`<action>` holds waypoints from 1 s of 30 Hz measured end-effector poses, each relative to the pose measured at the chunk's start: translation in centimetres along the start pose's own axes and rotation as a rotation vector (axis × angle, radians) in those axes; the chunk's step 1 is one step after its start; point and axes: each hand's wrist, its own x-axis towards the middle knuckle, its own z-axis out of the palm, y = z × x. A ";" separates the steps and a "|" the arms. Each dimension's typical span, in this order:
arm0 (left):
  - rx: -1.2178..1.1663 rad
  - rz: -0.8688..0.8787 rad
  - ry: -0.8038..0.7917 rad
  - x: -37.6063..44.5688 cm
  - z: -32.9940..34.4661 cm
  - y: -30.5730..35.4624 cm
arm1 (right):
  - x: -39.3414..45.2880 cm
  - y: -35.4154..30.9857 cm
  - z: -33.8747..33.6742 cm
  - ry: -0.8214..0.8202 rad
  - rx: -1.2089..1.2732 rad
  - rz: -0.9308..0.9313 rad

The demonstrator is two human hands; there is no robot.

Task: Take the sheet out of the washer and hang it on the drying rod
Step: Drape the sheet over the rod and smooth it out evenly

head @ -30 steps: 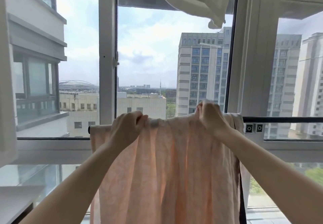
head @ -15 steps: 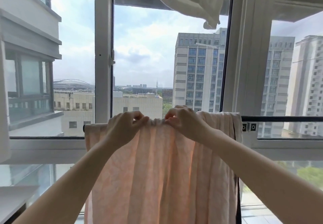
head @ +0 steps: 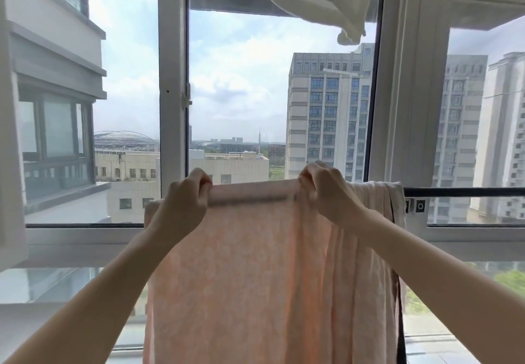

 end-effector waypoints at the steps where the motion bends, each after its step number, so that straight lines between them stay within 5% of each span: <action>1: 0.012 0.006 0.001 -0.1 0.0 0.1 | -0.1 0.2 -0.2 -0.021 -0.006 -0.019; 12: 0.021 0.267 -0.119 0.2 4.6 5.8 | -1.9 3.8 -1.8 -0.106 -0.057 -0.035; 23: -0.080 0.121 -0.160 1.6 6.3 8.1 | -0.8 5.1 -2.3 -0.113 -0.052 -0.124; 30: -0.037 0.022 -0.132 1.2 5.3 7.9 | -1.2 11.5 -5.9 -0.017 -0.010 0.120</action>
